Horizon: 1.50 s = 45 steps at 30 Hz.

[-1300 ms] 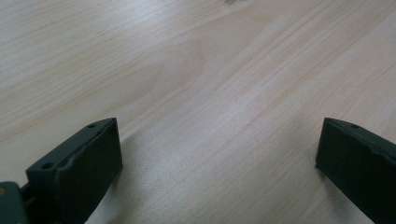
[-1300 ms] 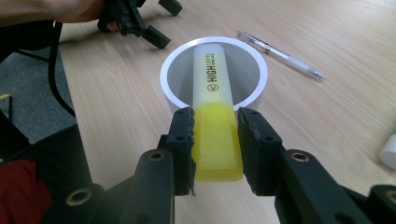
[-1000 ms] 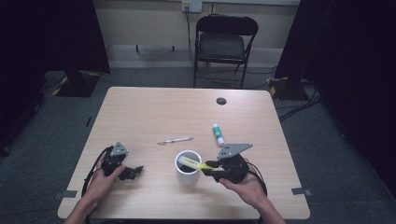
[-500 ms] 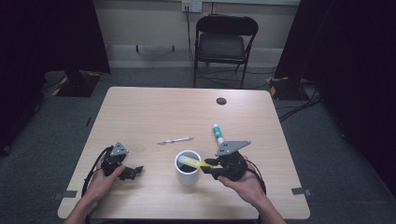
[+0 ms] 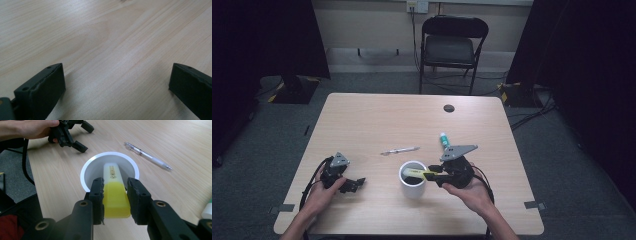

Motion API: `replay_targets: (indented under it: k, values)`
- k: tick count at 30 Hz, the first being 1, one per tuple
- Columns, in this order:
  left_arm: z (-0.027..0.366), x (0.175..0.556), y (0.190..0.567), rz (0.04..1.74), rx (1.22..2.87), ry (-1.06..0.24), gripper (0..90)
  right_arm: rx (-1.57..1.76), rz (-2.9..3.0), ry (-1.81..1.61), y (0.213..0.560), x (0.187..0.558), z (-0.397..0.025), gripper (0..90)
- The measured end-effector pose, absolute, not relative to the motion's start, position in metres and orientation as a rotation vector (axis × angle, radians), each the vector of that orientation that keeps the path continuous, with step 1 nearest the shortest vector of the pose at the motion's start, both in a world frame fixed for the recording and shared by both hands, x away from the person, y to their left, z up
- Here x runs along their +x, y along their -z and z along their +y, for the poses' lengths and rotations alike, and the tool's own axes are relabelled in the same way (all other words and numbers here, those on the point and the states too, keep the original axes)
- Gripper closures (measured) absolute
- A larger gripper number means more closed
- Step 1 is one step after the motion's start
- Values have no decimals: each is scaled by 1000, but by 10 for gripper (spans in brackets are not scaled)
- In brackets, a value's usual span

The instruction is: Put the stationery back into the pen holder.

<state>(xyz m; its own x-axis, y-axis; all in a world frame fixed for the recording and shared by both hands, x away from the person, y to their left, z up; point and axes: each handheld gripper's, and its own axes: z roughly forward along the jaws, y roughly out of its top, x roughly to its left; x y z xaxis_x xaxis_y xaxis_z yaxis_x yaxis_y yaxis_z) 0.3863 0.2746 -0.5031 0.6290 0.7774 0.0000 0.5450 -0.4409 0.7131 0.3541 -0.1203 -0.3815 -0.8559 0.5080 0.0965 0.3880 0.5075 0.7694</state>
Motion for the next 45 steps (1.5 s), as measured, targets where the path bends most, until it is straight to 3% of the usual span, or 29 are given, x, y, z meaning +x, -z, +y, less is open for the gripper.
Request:
replay_targets:
  k: [15,17,33,45]
  values:
    - [275,386,503,1030,2157,-432,0,780,2610,-1288,385,366,-101,687]
    - [275,386,503,1029,2157,-432,0,779,2612,-1299,386,368,-99,738]
    - [275,386,503,1030,2157,-431,0,838,2550,-1389,392,370,-111,654]
    - [275,386,503,1029,2157,-434,0,948,2441,-1408,388,374,-144,612]
